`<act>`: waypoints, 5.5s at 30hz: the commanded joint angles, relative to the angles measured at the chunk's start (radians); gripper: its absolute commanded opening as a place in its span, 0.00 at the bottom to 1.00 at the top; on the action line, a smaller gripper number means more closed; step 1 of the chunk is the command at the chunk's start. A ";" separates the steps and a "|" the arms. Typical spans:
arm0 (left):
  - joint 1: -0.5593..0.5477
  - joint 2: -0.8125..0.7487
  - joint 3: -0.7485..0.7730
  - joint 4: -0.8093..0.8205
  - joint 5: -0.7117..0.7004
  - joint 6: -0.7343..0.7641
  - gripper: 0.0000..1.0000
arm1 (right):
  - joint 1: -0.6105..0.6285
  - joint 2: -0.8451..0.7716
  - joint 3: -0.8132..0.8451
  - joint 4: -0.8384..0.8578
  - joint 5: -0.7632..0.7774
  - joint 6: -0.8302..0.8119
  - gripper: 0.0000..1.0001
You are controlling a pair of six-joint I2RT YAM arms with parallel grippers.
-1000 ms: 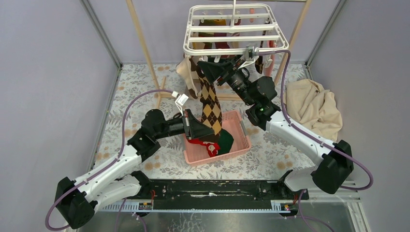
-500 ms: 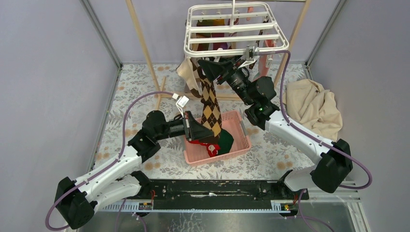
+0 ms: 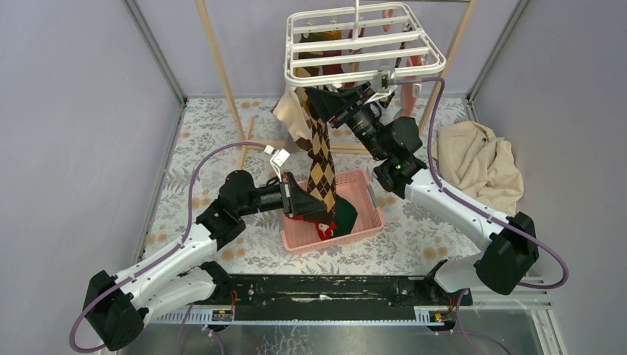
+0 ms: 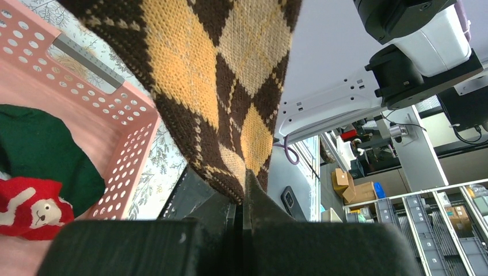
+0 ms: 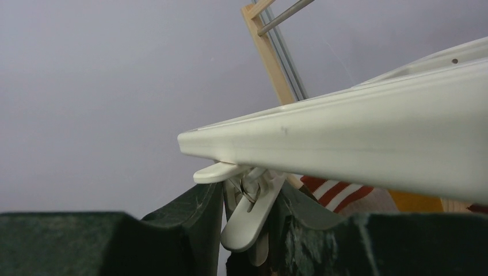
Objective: Remove the socks clipped to the hanger
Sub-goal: Remove the sock from the hanger, then place the sock in the bin, then adjust the hanger on the clothesline.
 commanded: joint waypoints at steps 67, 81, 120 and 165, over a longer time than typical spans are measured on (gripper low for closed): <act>-0.017 0.069 -0.025 0.036 -0.056 0.023 0.00 | -0.011 -0.291 -0.492 -0.038 0.066 0.042 0.93; -0.040 0.296 -0.061 0.148 -0.159 0.049 0.25 | -0.012 -0.473 -0.641 -0.208 0.105 -0.015 0.94; -0.132 -0.045 0.029 -0.242 -0.378 0.157 0.99 | -0.012 -0.251 -0.378 -0.091 -0.002 -0.196 0.92; -0.132 -0.126 0.044 -0.277 -0.347 0.182 0.99 | -0.015 -0.114 -0.305 0.020 -0.081 -0.186 0.12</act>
